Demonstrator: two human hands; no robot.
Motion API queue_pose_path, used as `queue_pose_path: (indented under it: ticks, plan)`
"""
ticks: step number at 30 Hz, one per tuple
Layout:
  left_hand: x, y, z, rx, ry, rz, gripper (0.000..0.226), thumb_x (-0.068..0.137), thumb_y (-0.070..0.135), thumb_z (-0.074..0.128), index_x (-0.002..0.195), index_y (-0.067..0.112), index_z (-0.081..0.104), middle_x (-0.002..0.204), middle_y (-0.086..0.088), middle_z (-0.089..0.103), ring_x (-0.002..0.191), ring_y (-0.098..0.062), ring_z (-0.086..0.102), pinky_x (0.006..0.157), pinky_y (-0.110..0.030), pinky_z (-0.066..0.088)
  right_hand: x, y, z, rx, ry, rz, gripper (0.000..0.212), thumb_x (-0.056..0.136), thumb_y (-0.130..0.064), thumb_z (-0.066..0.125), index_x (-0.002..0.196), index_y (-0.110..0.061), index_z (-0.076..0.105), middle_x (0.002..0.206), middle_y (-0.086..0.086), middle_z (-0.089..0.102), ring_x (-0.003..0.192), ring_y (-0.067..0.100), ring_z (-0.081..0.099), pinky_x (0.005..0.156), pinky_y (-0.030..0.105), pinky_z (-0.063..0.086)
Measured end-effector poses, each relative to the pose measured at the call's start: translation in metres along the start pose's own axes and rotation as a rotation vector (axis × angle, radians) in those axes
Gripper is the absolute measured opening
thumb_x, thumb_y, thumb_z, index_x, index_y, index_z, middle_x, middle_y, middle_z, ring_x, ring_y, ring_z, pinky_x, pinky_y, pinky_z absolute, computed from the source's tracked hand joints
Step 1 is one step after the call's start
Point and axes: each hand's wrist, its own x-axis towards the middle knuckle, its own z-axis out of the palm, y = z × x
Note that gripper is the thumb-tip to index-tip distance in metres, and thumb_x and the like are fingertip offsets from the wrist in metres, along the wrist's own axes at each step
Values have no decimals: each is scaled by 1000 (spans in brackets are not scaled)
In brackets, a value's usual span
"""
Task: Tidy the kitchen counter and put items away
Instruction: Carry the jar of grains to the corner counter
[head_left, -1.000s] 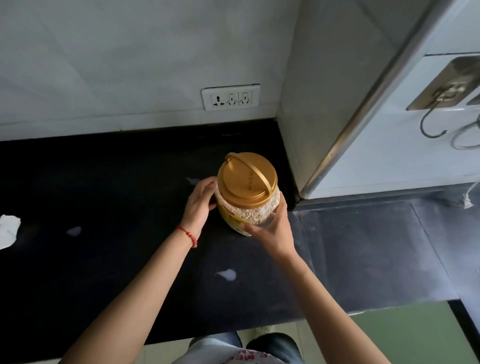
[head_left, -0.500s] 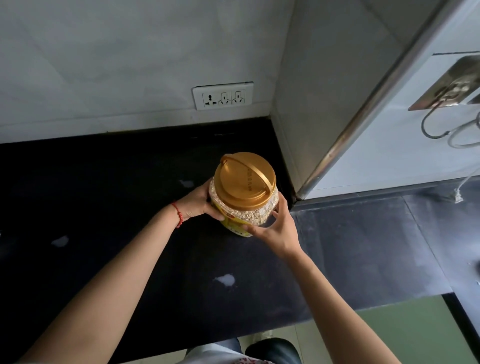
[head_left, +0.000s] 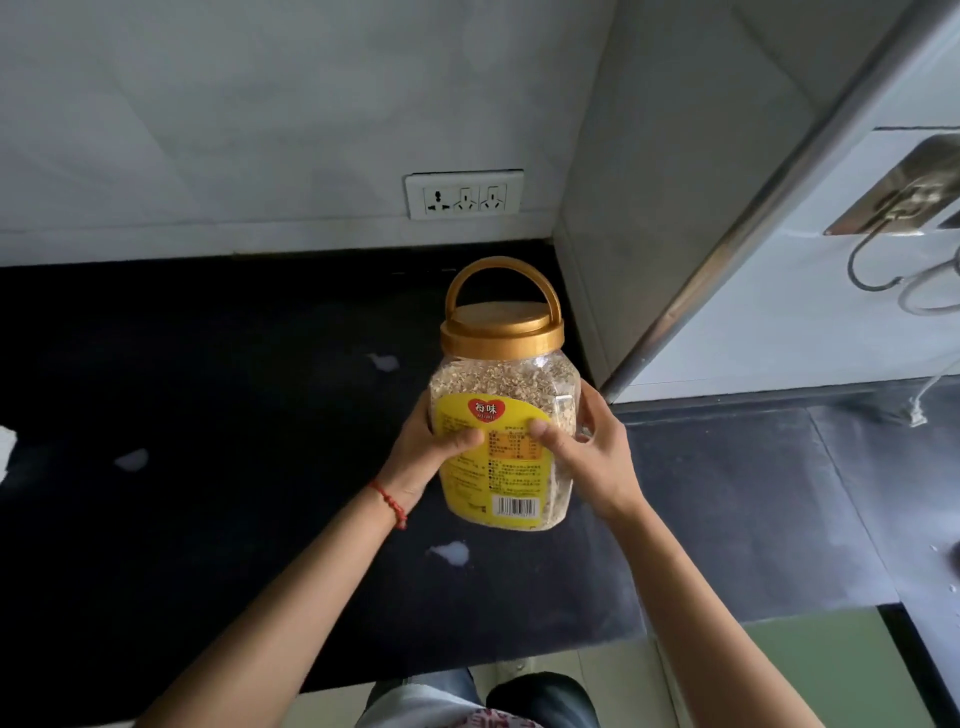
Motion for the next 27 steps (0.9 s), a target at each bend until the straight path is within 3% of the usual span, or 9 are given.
queue_pose_path:
  ticks: [3, 8, 14, 18, 20, 27]
  plan:
    - [-25, 0, 17, -57, 110, 53, 86, 35, 54, 85, 108, 20, 54, 94, 5, 74, 89, -10, 70, 70, -20, 56, -13, -2, 2, -4, -28, 4, 85, 47, -64, 76, 119, -25, 55, 108, -2, 70, 99, 11, 68, 84, 32, 57]
    - [-71, -13, 25, -55, 320, 21, 99, 28, 66, 80, 111, 19, 55, 96, 1, 72, 89, -10, 71, 66, -19, 56, -34, 8, 7, 9, -142, 64, 89, 46, -68, 75, 119, -22, 55, 109, 4, 70, 98, 18, 69, 86, 45, 56]
    - [-137, -36, 48, -96, 669, 3, 109, 24, 73, 76, 113, 16, 54, 103, -4, 70, 88, -14, 71, 66, -23, 58, -57, 16, 20, -44, -361, 109, 76, 44, -73, 71, 109, -34, 57, 100, 1, 73, 88, 18, 72, 81, 44, 58]
    - [-188, -43, 65, -93, 943, 72, 80, 27, 80, 69, 88, 28, 64, 80, 11, 76, 75, -4, 72, 58, -16, 55, -81, 14, 48, -53, -537, 148, 65, 61, -58, 72, 115, -24, 55, 97, 5, 73, 83, 20, 73, 74, 40, 59]
    - [-217, -48, 65, -89, 1098, 87, 80, 30, 81, 66, 88, 26, 64, 76, 17, 75, 72, -1, 71, 55, -12, 53, -98, 14, 69, -63, -641, 178, 60, 68, -52, 71, 117, -21, 54, 96, 6, 73, 82, 19, 73, 73, 39, 59]
    - [-327, -69, 44, -263, 1442, 60, 47, 64, 62, 64, 92, 24, 62, 70, 7, 74, 64, -4, 71, 48, -12, 51, -179, 25, 154, -222, -969, 180, 79, 55, -61, 75, 123, -32, 47, 105, -3, 69, 91, 14, 70, 80, 39, 58]
